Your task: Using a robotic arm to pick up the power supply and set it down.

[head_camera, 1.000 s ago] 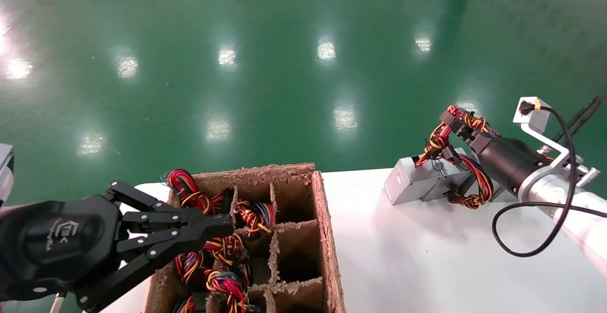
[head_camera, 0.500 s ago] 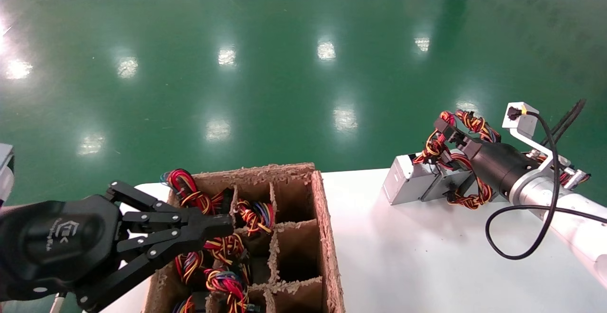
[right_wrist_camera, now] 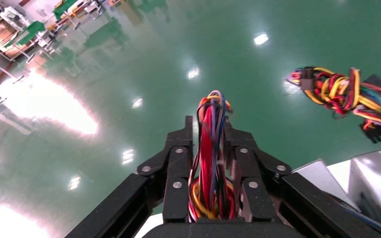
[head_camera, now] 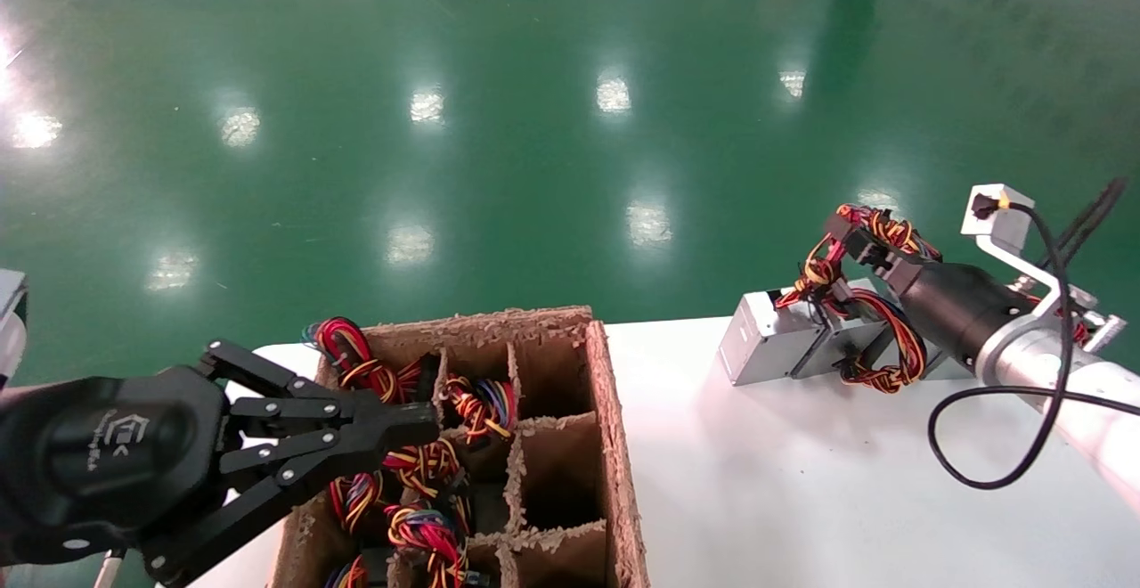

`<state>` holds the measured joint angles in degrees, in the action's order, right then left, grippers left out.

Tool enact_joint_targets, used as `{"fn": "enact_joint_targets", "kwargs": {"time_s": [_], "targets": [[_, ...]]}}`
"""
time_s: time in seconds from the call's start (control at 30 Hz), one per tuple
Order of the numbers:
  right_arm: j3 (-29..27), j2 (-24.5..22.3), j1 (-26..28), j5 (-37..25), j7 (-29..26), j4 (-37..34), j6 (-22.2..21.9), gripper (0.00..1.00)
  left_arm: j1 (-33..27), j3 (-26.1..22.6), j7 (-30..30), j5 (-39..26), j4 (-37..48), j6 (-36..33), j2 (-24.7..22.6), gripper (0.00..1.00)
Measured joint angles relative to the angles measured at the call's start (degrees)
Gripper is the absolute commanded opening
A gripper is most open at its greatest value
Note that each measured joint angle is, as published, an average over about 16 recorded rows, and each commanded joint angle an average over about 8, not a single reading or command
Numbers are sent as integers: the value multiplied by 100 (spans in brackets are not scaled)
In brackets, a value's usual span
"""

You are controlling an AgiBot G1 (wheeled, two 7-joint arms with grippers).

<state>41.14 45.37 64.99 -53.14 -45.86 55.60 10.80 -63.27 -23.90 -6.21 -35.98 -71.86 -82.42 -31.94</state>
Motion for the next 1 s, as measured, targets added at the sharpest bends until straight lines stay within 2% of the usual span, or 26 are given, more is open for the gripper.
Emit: {"fn": "enact_joint_targets", "kwargs": {"time_s": [0.5, 0.8, 1.0], "targets": [[132, -192, -22, 22, -237, 230, -276, 100, 0, 0, 0, 0, 0, 0, 0, 0], [-137, -347, -152, -72, 12, 903, -385, 100, 0, 0, 0, 0, 0, 0, 0, 0], [-388, -451, -247, -100, 301, 1337, -203, 100, 0, 0, 0, 0, 0, 0, 0, 0]]}}
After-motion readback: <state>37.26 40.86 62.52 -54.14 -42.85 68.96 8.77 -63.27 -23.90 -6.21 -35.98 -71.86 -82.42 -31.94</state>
